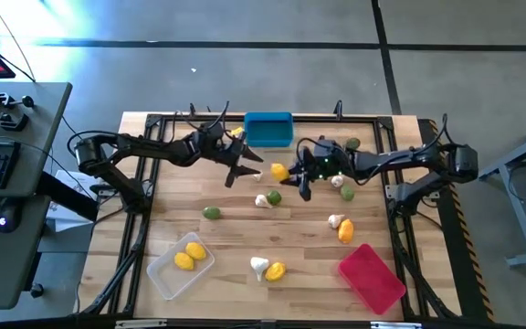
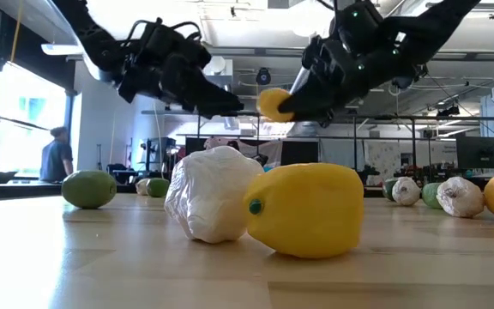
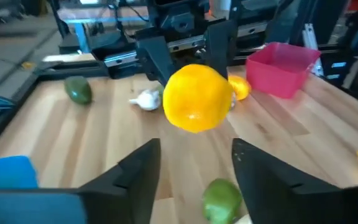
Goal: Sort produce into baskets
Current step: Put the lemon into the transparent bin
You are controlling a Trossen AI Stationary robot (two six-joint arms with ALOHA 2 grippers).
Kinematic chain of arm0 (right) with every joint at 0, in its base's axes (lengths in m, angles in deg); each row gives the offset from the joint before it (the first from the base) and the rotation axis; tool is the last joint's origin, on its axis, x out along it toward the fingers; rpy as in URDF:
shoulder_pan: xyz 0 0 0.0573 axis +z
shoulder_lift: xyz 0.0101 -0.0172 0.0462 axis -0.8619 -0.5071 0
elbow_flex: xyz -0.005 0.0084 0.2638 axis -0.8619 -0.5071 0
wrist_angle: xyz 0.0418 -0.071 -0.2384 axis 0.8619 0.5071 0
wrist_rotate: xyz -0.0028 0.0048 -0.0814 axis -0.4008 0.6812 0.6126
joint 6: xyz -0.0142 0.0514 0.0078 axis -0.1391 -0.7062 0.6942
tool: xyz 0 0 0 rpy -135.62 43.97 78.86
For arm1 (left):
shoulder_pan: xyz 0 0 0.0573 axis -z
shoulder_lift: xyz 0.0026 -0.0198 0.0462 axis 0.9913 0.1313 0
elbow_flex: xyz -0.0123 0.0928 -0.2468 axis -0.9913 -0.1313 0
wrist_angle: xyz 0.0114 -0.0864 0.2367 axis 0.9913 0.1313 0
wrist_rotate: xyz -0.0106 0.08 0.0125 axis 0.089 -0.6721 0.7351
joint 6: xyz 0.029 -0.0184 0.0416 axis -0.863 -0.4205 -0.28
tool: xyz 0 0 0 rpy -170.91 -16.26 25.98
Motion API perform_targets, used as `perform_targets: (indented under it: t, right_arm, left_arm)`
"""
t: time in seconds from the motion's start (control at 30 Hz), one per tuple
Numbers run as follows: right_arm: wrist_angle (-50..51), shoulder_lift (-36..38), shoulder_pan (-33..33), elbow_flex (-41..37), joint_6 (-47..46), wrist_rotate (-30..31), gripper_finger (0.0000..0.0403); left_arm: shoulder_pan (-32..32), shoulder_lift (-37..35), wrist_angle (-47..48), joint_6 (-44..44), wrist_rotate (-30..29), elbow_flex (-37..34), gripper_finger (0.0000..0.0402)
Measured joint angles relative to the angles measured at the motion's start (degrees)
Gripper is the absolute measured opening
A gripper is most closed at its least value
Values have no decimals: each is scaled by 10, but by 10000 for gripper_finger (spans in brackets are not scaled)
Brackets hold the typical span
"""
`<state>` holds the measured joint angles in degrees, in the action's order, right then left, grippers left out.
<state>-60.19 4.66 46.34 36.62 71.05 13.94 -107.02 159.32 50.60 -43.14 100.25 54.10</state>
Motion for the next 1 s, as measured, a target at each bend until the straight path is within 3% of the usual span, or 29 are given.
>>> perform_targets:
  t: [0.2,0.5,0.7,1.0]
  right_arm:
    - [-12,0,20,0,10,0,117]
    - [-12,0,35,0,35,-6,117]
    - [-12,0,41,0,40,-11,117]
    - [-17,0,44,0,50,-15,117]
  left_arm:
    - [33,0,45,1,5,38,221]
    - [66,0,83,-4,1,74,223]
    - [81,0,136,-18,-50,95,223]
    - [93,0,139,-15,-48,99,223]
